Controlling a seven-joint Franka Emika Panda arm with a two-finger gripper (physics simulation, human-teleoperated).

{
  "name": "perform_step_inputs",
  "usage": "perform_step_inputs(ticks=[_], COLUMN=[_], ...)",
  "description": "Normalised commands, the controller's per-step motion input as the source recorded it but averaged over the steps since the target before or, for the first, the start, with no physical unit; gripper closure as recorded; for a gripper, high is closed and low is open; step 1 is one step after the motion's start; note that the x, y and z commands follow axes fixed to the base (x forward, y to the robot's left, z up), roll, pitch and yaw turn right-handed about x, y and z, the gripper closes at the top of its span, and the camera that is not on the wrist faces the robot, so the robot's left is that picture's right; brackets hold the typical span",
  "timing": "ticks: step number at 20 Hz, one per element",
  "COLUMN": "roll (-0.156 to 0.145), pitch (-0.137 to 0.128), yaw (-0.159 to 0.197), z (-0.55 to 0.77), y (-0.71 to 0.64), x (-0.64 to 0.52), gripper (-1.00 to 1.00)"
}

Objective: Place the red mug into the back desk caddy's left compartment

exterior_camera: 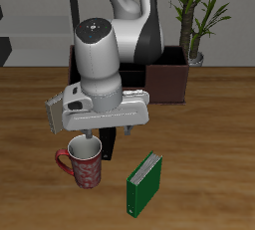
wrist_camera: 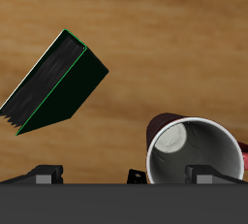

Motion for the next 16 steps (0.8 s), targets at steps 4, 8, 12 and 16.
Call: perform_step_inputs(ticks=[4, 8, 12, 16], roll=[0.005, -0.033, -0.013, -0.006], pitch=[0.02, 0.037, 0.028, 0.021], yaw=[-0.034, -0.031, -0.034, 0.019], z=[-0.3, -0.39, -0.26, -0.32], y=[-0.03, -0.19, -0.12, -0.08], x=[-0.02, 0.0, 0.01, 0.01], gripper=[-1.0, -1.0, -1.0, 1.0])
